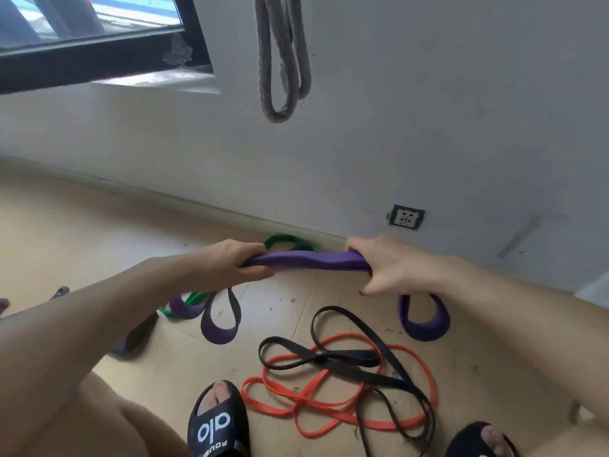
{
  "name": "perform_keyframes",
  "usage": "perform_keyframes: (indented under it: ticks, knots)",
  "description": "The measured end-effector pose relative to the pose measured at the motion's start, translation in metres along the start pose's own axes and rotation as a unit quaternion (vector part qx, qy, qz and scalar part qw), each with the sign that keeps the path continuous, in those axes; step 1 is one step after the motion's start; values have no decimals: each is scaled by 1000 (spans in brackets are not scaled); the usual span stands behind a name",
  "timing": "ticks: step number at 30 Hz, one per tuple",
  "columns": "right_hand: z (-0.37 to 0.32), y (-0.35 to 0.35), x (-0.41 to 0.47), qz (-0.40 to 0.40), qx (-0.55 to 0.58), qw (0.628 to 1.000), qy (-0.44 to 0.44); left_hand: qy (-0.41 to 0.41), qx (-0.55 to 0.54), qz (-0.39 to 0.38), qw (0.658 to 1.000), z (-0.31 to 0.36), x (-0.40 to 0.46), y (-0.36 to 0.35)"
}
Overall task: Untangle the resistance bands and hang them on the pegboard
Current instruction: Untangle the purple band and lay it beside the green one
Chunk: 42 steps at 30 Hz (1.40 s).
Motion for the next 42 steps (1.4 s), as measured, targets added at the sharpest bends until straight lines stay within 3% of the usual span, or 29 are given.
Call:
perform_keyframes:
  ticks: [4,6,11,15,22,31,38,42]
  knots:
    - [1,-17,20,-39,31,999,2,37,120,-64,990,-34,-19,-10]
    - [0,-23,31,-55,40,998,8,56,130,-86,986,-51,-31,-11]
    - [-17,-30,84,-106,48,993,16,120,55,-82,988,-116,-54,-18]
    - [-18,-42,143,-118,95,988,10,168,-69,-49,982,-182,-57,-44]
    - [7,-80,243,-104,201,973,-38,175,-213,8,961,-257,-12,-115]
    - [31,-139,346,-126,76,986,-74,208,-195,18,958,-331,53,-178]
    - [42,-152,387,-51,-41,992,-104,242,-176,57,953,-362,79,-215]
    - [49,-153,390,-13,-63,993,-100,278,-12,101,955,-351,82,-212]
Point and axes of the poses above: each hand's wrist, its own x-axis towards the middle knuckle, its own y-axis out of the back of the hand, z = x × y, the point moved 7 cm from there along x, towards the middle knuckle, and after that the axes turned 12 degrees about -z, right-handed, at the moved point
